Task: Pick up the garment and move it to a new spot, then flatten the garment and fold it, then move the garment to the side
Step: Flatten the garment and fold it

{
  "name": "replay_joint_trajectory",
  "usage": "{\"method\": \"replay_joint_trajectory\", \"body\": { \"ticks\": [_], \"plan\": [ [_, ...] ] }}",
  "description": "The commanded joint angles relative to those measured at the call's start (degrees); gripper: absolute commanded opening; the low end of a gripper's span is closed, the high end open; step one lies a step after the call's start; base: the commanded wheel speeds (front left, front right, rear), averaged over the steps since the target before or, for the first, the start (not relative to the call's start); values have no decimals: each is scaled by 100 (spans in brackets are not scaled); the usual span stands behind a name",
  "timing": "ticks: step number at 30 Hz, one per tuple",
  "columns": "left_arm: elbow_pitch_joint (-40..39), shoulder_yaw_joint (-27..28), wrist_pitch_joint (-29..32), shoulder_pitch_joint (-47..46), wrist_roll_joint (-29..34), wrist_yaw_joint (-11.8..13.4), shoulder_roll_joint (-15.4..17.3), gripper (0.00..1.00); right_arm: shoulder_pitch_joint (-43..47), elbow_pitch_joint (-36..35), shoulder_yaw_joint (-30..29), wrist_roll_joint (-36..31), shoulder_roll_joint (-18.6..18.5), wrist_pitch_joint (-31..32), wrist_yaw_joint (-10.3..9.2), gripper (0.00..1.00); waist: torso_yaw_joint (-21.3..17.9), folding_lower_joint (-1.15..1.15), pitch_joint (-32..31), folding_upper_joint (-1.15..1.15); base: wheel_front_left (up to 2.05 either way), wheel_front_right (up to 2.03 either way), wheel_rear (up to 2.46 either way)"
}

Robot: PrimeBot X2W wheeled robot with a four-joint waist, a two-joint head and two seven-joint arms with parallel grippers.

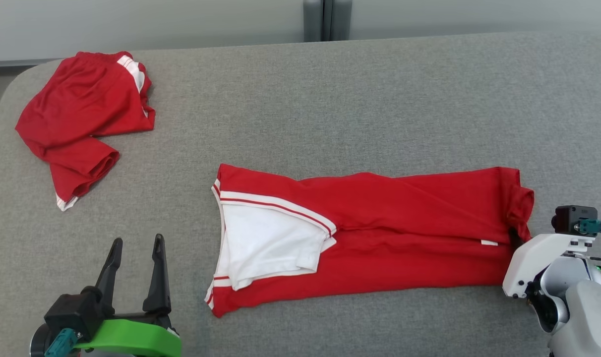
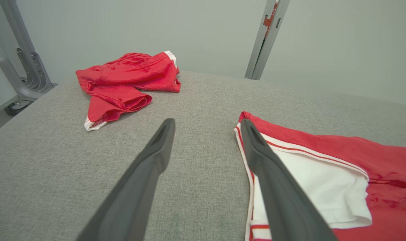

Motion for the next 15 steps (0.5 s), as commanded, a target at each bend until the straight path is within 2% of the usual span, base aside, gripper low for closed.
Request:
{"method": "replay_joint_trajectory", "body": {
  "ticks": [1,12,15],
  "plan": [
    [13,10,-19,45,18,9,37,100,-2,105,9,36,-52,-39,-12,0,-92,0,-33,0,0,0,0],
    [-52,-7,-21,29,49,64,54,100,-132,-77,-233,229,-589,-362,-12,0,-568,0,-14,0,0,0,0],
    [-51,-13,-20,-2,49,61,61,100,-50,-278,-255,252,-604,-381,-12,0,-665,0,11,0,0,0,0]
  ]
}}
